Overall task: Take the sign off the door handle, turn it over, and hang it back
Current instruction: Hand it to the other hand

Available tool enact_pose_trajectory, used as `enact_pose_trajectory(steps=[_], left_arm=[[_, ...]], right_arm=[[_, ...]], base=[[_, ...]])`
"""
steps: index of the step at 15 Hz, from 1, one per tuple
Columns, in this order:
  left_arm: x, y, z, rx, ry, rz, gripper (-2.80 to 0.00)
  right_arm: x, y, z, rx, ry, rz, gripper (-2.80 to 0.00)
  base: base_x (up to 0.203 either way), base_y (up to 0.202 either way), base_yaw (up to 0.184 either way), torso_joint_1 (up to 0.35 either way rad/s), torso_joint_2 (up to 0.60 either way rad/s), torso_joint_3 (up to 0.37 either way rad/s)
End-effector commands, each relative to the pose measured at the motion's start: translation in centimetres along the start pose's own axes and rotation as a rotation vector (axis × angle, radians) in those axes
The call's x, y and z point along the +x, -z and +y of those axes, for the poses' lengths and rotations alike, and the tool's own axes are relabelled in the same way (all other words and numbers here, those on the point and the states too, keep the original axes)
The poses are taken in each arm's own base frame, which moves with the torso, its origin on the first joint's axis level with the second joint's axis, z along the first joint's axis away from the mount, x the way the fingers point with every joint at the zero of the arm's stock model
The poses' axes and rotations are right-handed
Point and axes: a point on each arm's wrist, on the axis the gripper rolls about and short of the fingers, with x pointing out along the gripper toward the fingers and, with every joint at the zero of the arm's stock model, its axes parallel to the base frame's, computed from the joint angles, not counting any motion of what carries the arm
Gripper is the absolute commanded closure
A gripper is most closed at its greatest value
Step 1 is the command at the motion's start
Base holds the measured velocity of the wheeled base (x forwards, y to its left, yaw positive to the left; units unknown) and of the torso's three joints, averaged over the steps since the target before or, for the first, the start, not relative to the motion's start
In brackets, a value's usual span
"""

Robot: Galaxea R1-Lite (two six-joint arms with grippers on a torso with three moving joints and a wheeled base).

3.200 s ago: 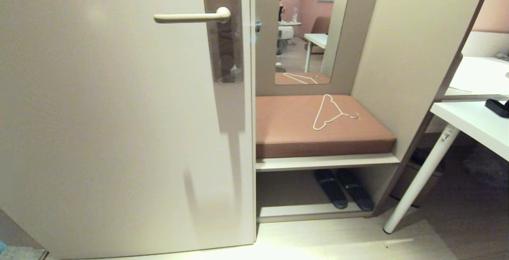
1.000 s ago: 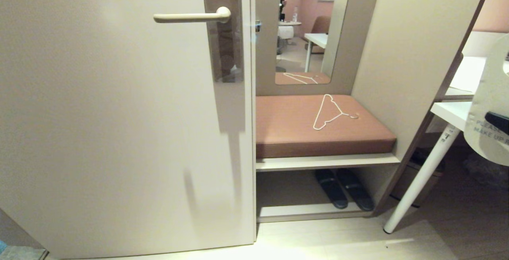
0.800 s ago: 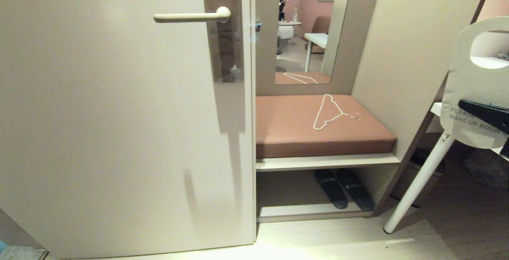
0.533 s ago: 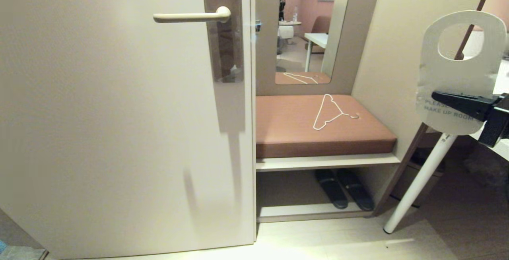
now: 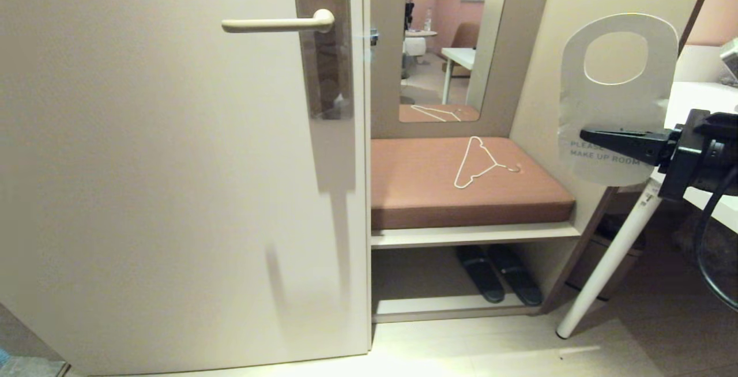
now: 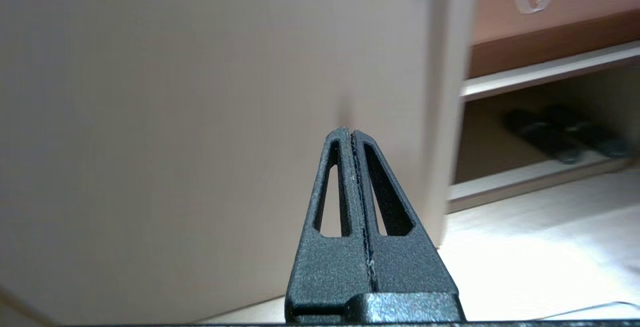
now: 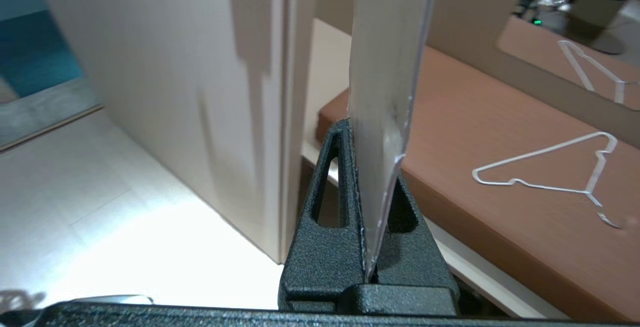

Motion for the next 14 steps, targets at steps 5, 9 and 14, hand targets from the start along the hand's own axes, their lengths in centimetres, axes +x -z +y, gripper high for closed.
enact_pose_trajectory(steps=[5,9,14], left_arm=[[3.3,-7.0,1.0,-0.105,0.185,0.096,0.00],[7.5,-12.3,1.2,-0.217,0.314,0.112,0.00],[14.4,-16.4,0.1,-0.267,0.479,0.105,0.00]], right_arm=[[2.9,0.2,0.3,0.010,-0.103,0.016,0.00],[4.6,-0.3,1.6,0.002,-0.195,0.008,0.00],[7.1,-0.8,2.5,-0.011,-0.268,-0.004,0.00]], base=[[0.000,0.000,0.000,0.000,0.00,0.000],[0.000,0.000,0.000,0.000,0.00,0.000],[0.000,0.000,0.000,0.000,0.00,0.000]])
